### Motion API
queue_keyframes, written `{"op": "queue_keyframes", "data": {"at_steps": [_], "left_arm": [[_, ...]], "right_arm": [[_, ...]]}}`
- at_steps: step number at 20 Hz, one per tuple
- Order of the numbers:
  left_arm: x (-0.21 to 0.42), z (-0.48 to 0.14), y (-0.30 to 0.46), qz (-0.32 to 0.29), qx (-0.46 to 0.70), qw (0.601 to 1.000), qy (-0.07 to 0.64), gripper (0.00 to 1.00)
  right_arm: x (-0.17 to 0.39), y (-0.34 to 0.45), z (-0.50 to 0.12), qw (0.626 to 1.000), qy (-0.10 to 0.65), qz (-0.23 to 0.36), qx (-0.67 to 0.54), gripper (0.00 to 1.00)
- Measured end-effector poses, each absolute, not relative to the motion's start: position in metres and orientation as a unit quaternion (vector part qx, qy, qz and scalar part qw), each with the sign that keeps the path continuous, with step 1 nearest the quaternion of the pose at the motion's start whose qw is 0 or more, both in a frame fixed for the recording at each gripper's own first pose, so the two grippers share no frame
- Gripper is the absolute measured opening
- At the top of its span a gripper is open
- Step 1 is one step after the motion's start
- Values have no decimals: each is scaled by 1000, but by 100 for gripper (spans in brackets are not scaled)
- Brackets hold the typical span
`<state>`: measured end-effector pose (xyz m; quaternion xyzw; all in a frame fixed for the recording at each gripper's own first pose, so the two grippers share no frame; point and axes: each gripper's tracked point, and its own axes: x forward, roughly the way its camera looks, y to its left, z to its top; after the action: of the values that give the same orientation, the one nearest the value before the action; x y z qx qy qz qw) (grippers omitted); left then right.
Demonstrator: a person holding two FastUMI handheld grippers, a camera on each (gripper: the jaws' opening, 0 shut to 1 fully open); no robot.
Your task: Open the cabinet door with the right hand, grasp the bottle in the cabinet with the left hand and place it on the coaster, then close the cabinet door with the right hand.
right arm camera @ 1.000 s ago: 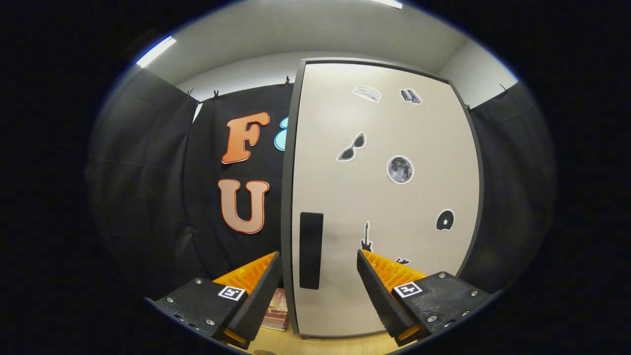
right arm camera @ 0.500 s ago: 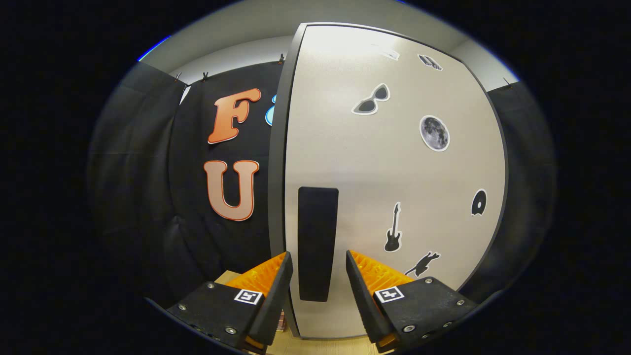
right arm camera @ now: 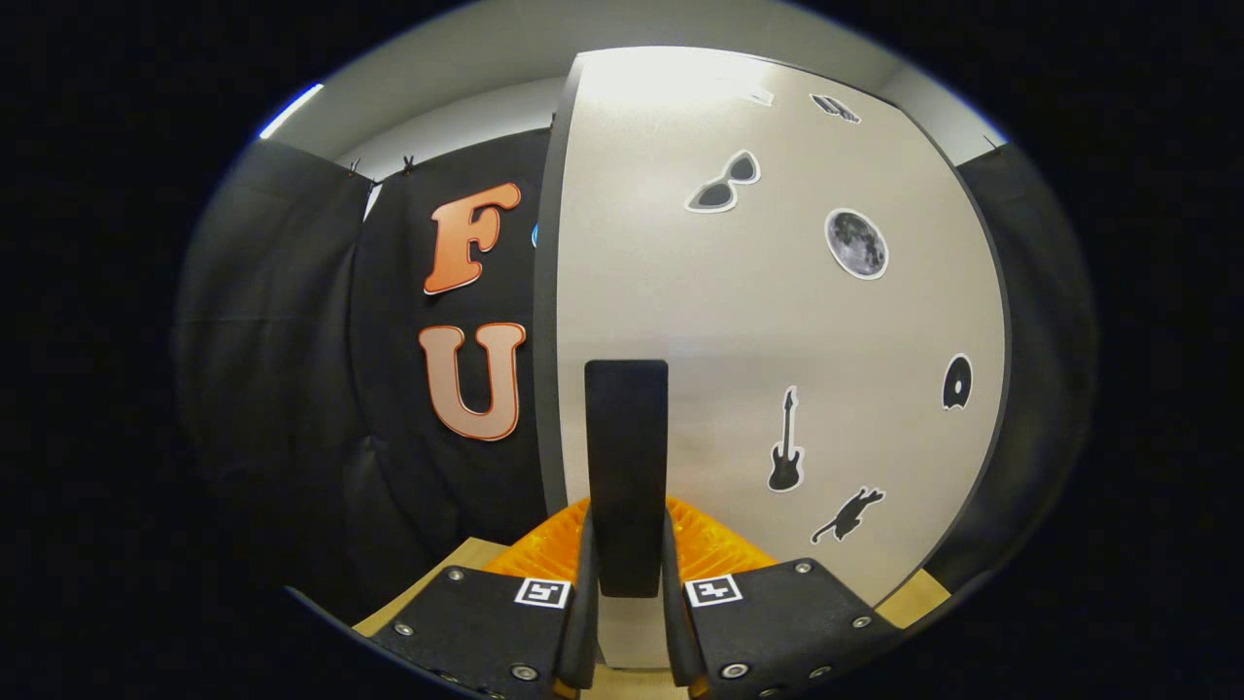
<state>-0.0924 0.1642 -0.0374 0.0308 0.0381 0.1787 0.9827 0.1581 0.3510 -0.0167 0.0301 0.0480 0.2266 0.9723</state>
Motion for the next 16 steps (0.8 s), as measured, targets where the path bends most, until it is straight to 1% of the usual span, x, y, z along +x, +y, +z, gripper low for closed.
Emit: {"op": "queue_keyframes", "data": {"at_steps": [4, 5, 6, 10, 11, 12, 13, 14, 16], "left_arm": [[-79, -37, 158, 172, 26, 984, 32, 98], [-81, -36, 157, 171, 23, 984, 32, 98], [-82, -35, 156, 170, 22, 985, 32, 96], [-92, -35, 157, 164, 26, 986, 33, 96], [-93, -34, 156, 161, 27, 986, 33, 96], [-92, -34, 155, 158, 26, 986, 33, 96], [-92, -34, 153, 155, 25, 987, 34, 96], [-91, -34, 149, 151, 24, 988, 36, 98], [-82, -39, 136, 139, 24, 989, 37, 98]], "right_arm": [[124, 336, -11, 967, 42, 246, 50, 27], [119, 331, -13, 966, 38, 251, 55, 23], [112, 325, -13, 965, 35, 254, 52, 23], [65, 280, -16, 960, 46, 270, 64, 23], [56, 270, -16, 959, 47, 273, 64, 19], [48, 261, -17, 958, 48, 275, 61, 23], [43, 253, -15, 958, 48, 276, 57, 23], [37, 246, -15, 958, 49, 276, 54, 23], [27, 233, -15, 958, 54, 278, 50, 23]]}}
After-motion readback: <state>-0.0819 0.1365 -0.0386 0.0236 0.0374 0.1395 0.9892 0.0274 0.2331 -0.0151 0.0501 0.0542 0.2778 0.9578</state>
